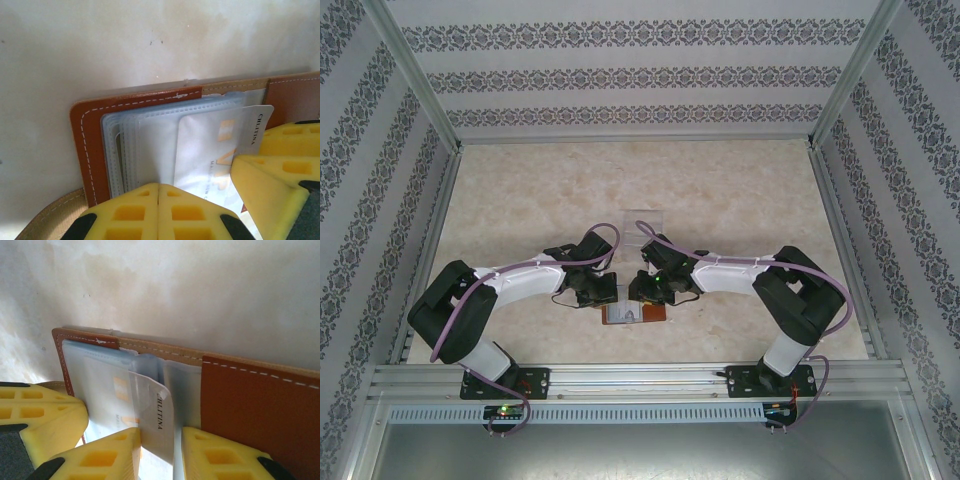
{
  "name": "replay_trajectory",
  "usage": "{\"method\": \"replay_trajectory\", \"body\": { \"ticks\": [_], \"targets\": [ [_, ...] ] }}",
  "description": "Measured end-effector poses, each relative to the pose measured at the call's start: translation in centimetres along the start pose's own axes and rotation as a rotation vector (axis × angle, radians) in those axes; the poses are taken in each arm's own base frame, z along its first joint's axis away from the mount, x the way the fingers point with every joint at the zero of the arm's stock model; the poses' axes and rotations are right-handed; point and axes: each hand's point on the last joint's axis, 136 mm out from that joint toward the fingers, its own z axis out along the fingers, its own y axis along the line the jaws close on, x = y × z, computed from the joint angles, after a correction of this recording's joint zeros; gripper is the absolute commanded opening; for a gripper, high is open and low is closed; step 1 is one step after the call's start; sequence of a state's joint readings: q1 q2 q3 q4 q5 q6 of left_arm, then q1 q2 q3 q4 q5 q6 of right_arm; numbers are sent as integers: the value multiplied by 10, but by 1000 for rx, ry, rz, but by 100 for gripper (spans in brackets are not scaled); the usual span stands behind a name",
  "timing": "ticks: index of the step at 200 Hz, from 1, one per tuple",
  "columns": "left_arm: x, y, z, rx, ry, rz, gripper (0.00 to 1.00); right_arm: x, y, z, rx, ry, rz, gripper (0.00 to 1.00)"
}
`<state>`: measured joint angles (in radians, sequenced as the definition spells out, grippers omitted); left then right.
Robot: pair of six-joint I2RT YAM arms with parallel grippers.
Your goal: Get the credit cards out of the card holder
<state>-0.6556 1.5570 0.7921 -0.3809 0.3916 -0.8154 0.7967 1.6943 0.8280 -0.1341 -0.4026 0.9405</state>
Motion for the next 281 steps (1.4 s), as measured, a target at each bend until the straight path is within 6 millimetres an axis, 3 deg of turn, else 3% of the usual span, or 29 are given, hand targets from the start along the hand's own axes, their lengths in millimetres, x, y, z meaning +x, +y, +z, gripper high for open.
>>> {"method": "replay_trajectory", "body": {
  "ticks": [155,281],
  "targets": [
    [1,3,-1,-20,8,12,5,0,1,-2,-11,-2,-5,19],
    [1,3,-2,-23,7,15,6,-2,-12,-21,30,-32,-3,16]
  ]
}}
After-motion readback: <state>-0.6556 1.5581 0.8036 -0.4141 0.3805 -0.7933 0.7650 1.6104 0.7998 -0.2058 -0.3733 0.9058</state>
